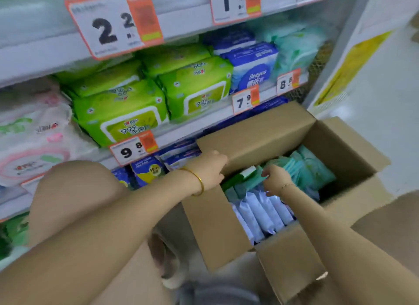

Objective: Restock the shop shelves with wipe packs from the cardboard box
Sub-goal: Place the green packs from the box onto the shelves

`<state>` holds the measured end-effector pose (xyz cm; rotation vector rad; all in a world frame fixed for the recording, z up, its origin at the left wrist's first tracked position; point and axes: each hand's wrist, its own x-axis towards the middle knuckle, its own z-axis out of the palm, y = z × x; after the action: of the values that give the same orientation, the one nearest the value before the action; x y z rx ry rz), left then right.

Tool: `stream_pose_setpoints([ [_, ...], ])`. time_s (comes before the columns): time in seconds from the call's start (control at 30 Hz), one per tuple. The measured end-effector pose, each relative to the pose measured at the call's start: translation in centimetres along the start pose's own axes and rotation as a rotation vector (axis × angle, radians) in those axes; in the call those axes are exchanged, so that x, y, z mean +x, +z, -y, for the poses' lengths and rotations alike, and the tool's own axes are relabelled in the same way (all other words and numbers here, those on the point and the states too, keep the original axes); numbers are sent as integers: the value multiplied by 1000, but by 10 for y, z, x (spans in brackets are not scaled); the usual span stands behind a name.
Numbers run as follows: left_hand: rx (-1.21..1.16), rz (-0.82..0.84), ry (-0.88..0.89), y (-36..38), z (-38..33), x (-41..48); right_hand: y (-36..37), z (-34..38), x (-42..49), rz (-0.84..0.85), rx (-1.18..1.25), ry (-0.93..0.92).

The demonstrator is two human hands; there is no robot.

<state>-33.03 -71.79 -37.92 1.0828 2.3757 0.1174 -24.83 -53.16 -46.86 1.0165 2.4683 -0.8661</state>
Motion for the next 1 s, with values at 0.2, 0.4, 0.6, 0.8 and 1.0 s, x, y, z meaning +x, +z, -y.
stream_pose_setpoints([
  [0.2, 207, 4, 55, 2, -15, 25, 44, 2, 27, 164, 295, -63],
  [0.4, 216, -32, 43, -1, -6, 31, 56, 10, 42, 313, 386, -6],
  [0.6, 138, -27, -5, 0, 8, 32, 55, 15, 37, 57, 423, 77],
  [0.8, -33, -19, -39, 4, 12, 26, 20, 19, 4, -57, 388, -5],
  [1.0, -383, -47, -208, 7, 12, 17, -54, 26, -26, 121, 539, -137],
])
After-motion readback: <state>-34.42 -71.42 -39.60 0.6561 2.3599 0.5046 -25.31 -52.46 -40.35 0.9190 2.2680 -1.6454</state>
